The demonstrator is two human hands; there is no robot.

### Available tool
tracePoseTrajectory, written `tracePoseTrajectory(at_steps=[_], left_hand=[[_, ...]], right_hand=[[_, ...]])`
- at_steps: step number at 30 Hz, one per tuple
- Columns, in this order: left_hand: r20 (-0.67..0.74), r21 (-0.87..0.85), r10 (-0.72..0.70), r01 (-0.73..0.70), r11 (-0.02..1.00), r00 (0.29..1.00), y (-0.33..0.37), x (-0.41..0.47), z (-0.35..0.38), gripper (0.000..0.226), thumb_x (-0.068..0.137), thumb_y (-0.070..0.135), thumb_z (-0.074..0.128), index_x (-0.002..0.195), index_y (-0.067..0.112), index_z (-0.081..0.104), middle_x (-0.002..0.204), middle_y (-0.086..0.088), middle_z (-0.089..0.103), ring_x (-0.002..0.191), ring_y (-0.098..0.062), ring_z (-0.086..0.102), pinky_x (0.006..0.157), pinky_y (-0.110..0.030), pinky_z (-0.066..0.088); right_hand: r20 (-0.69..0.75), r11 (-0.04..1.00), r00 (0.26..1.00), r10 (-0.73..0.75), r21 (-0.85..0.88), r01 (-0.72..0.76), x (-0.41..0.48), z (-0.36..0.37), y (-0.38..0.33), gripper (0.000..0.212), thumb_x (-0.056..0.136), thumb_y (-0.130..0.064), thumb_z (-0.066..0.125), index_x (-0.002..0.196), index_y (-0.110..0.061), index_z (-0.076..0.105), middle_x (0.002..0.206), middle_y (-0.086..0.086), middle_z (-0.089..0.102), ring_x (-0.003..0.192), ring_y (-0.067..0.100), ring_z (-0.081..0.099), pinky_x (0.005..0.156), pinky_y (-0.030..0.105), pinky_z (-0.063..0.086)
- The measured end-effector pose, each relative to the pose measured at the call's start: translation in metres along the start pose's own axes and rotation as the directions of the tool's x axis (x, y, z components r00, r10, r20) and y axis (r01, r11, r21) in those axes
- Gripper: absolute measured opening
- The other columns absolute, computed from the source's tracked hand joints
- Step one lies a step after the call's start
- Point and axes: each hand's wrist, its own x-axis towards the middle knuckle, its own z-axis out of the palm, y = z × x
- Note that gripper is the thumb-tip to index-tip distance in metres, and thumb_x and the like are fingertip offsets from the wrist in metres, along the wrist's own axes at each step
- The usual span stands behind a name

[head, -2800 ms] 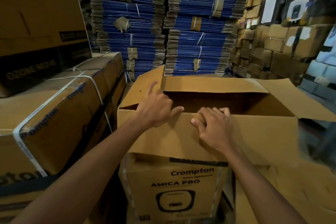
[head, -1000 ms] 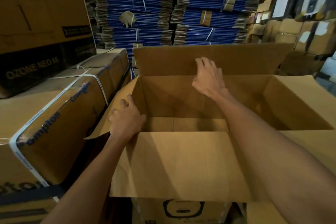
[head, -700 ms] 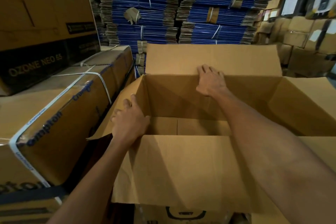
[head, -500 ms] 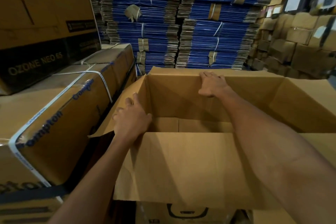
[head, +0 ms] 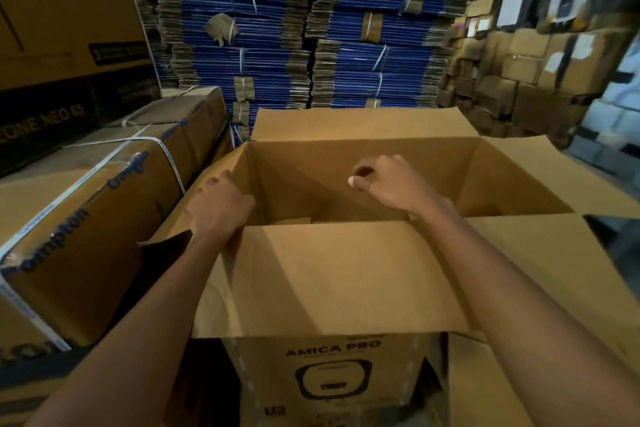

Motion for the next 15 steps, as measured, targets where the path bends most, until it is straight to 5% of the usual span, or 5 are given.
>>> tracePoseTrajectory(at_steps=[3, 7, 11, 15], left_hand=[[-0.176, -0.208, 0.005, -0.042, 0.977, 0.984, 0.002, -0.016, -0.006, 0.028, 0.096, 0.03, 0.061, 0.12, 0.017, 0.066, 0.097, -0.003, 0.066, 0.087, -0.024, 0.064, 0.081, -0.043, 0.058], [-0.372, -0.336, 0.062, -0.197, 0.921, 0.926, 0.003, -0.039, -0.013, 0.023, 0.103, 0.023, 0.054, 0.117, 0.014, 0.07, 0.111, -0.006, 0.071, 0.098, -0.018, 0.063, 0.087, -0.036, 0.05], [-0.396, -0.235, 0.276, -0.387, 0.892, 0.876, -0.027, -0.07, 0.011, 0.027, 0.106, 0.03, 0.046, 0.121, 0.017, 0.065, 0.123, -0.009, 0.065, 0.119, -0.027, 0.051, 0.104, -0.043, 0.032], [-0.457, -0.47, 0.102, -0.337, 0.815, 0.883, -0.053, -0.104, 0.031, 0.026, 0.104, 0.028, 0.055, 0.126, 0.015, 0.055, 0.134, -0.007, 0.048, 0.129, -0.029, 0.041, 0.107, -0.043, 0.031]], right_hand=[[-0.128, 0.999, 0.991, 0.045, -0.01, -0.047, -0.055, -0.003, 0.007, 0.023, 0.102, -0.044, 0.055, 0.112, -0.029, 0.07, 0.101, -0.007, 0.071, 0.087, 0.008, 0.064, 0.077, 0.032, 0.052], [-0.421, 0.988, 0.906, -0.048, -0.152, -0.019, -0.111, 0.005, 0.046, 0.029, 0.103, -0.038, 0.051, 0.104, -0.02, 0.074, 0.098, 0.0, 0.075, 0.087, 0.02, 0.067, 0.085, 0.041, 0.053], [-0.538, 0.982, 0.843, -0.023, -0.172, -0.083, -0.155, 0.007, 0.099, 0.039, 0.104, -0.039, 0.043, 0.123, -0.016, 0.068, 0.128, 0.004, 0.068, 0.12, 0.021, 0.059, 0.112, 0.04, 0.029], [-0.582, 0.966, 0.8, 0.144, -0.092, -0.241, -0.186, -0.002, 0.139, 0.047, 0.105, -0.043, 0.043, 0.146, -0.022, 0.051, 0.159, 0.004, 0.04, 0.148, 0.022, 0.031, 0.121, 0.042, 0.015]])
